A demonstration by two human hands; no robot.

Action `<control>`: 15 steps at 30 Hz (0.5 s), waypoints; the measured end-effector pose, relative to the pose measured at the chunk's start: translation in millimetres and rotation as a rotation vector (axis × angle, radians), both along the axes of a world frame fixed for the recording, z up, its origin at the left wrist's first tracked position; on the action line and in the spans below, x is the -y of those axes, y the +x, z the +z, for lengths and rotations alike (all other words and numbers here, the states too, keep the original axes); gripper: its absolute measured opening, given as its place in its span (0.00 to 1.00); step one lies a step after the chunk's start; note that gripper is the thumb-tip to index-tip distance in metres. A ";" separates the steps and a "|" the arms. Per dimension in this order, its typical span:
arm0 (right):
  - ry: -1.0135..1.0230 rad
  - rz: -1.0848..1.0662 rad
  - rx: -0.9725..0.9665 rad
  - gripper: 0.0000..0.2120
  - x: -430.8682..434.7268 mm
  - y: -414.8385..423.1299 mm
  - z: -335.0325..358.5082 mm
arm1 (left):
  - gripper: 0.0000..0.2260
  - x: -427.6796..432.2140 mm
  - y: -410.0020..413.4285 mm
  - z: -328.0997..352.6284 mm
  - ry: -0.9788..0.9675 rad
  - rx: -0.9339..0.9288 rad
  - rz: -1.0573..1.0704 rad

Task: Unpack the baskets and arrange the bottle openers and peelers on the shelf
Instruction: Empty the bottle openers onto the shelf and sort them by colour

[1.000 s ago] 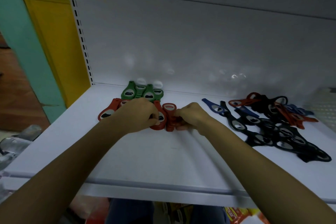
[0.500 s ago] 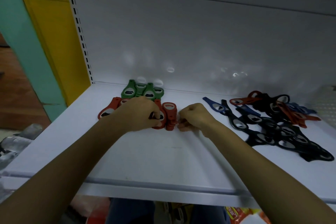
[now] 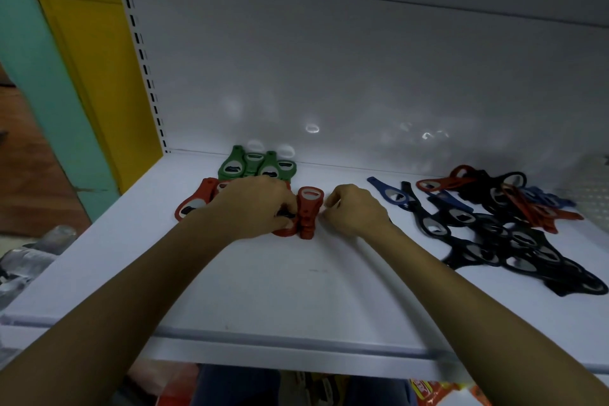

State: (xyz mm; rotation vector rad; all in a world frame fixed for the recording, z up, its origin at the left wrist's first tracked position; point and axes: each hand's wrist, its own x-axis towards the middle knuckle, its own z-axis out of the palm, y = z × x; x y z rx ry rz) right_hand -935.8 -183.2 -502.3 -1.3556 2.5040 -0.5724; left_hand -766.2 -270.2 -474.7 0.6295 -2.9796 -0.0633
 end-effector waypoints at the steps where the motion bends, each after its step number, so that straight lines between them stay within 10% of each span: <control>1: 0.014 0.017 -0.016 0.10 1.2 -0.4 0.6 | 0.12 0.8 0.0 0.2 -0.003 0.007 -0.001; 15: -0.086 0.113 0.114 0.08 5.7 -4.1 -8.6 | 0.24 -8.1 -14.9 -23.8 -0.038 -0.117 -0.008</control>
